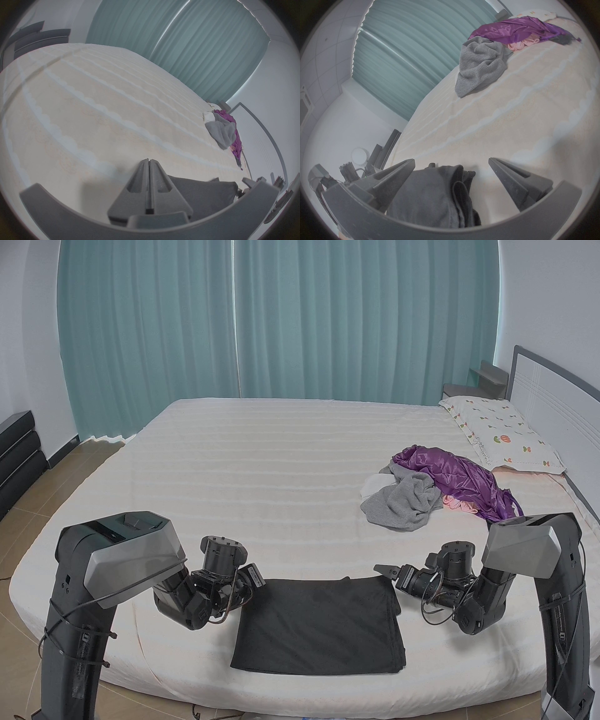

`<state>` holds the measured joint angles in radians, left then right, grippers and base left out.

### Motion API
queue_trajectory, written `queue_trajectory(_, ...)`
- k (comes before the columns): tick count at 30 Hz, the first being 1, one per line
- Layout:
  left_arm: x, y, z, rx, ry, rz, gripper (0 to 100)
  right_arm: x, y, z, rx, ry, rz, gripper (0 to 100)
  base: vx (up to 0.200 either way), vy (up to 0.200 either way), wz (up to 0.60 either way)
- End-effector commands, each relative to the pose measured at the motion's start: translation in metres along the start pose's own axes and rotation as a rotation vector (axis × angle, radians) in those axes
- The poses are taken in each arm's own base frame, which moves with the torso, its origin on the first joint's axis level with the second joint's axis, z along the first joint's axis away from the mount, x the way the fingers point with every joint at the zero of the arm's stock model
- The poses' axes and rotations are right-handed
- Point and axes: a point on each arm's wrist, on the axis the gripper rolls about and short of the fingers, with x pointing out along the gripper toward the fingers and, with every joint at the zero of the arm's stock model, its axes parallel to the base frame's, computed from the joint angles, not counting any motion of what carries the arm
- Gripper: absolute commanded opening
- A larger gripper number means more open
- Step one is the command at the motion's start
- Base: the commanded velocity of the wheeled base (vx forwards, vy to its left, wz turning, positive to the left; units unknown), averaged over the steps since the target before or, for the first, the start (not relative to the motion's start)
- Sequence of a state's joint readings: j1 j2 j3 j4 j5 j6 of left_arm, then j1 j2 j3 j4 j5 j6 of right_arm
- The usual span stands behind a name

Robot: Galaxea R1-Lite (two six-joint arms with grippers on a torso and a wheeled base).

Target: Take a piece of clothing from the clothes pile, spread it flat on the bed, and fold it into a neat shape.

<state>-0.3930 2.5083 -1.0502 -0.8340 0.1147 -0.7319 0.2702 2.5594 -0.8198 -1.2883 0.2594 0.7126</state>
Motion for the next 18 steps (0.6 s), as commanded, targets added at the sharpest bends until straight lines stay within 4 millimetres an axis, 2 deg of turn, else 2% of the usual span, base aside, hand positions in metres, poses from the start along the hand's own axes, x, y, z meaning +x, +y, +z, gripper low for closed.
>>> queue_trajectory(1,-0.001,0.006,0.006,-0.015,-0.02,0.022,0,0.005,-0.002,-0.006,-0.031,0.012,0.0,100,0.0,0.0,0.0)
queue_trajectory(11,0.0,0.007,0.003,-0.017,-0.014,0.025,0,0.014,0.005,-0.014,-0.051,0.027,0.025,100,0.0,0.0,0.0)
queue_trajectory(12,0.0,0.007,0.003,-0.02,-0.015,0.026,0,0.016,0.006,-0.017,-0.053,0.03,0.026,0,0.0,0.0,0.0)
queue_trajectory(18,0.0,0.007,0.003,-0.023,-0.014,0.026,0,0.016,0.006,-0.016,-0.054,-0.003,-0.011,0,0.0,0.0,0.0)
